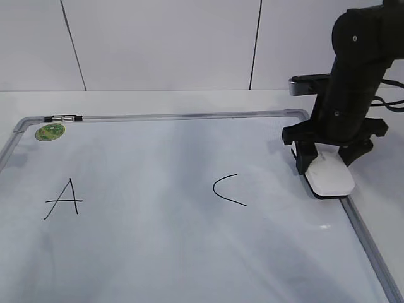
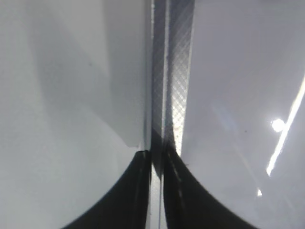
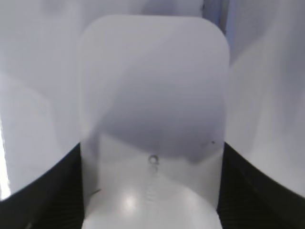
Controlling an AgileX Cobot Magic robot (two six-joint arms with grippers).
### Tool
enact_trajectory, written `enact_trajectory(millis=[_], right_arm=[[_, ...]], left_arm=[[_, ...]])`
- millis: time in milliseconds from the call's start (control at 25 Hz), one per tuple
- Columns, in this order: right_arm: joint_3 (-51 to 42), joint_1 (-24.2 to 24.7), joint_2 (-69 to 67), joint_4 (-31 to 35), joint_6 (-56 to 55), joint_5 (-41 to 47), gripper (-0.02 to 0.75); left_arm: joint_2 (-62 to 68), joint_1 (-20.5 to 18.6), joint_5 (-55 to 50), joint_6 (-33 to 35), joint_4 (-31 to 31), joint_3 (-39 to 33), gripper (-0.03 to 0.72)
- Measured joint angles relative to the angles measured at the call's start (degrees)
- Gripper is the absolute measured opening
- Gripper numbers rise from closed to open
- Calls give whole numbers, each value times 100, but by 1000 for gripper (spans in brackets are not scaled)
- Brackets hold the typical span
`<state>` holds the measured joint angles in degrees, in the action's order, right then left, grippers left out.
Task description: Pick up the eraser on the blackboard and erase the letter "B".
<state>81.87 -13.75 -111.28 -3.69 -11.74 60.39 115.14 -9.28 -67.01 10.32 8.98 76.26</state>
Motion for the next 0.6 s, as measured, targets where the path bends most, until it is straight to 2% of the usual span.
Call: enact_trajectory(millis=[600], right_arm=[[0, 0, -10, -93, 13, -37, 515]], left_arm=[[0, 0, 0, -10, 0, 0, 75]])
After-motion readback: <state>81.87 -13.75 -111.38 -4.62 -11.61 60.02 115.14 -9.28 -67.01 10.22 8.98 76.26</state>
